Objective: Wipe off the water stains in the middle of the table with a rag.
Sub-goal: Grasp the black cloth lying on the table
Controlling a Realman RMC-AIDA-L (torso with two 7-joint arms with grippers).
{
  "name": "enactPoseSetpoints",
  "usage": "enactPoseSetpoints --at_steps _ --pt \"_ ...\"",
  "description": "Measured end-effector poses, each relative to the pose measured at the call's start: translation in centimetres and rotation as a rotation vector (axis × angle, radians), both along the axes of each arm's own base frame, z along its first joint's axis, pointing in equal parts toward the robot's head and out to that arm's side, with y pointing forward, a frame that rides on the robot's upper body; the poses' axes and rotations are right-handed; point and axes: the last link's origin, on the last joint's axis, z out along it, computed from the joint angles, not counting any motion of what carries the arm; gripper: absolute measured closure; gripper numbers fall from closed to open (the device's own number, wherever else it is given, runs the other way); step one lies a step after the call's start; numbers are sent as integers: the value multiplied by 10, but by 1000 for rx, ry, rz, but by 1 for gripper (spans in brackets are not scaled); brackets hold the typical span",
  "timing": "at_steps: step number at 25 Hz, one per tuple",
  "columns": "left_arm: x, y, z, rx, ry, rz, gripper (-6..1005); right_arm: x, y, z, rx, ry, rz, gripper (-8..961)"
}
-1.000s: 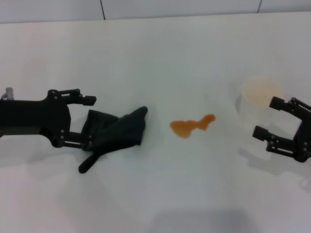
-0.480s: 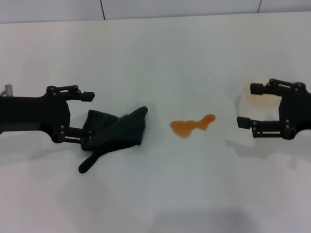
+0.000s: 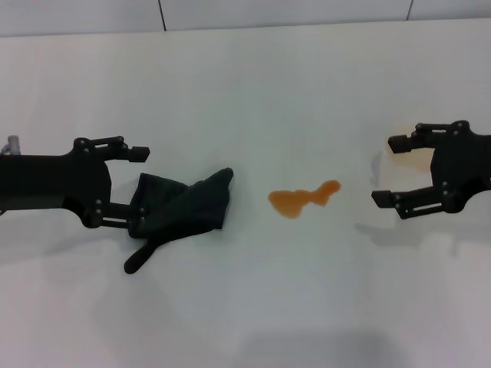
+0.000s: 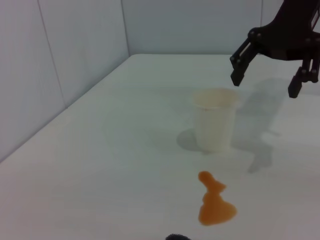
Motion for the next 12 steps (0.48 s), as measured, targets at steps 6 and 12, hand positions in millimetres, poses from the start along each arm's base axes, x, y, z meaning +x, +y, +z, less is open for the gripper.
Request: enactPoseSetpoints --at_steps 6,12 --pt "-1 0 -2 -10 -1 28 109 -2 0 0 -14 -21 -19 82" --pt "4 10 -1 -42 37 105 110 -10 1 0 -8 1 -6 82"
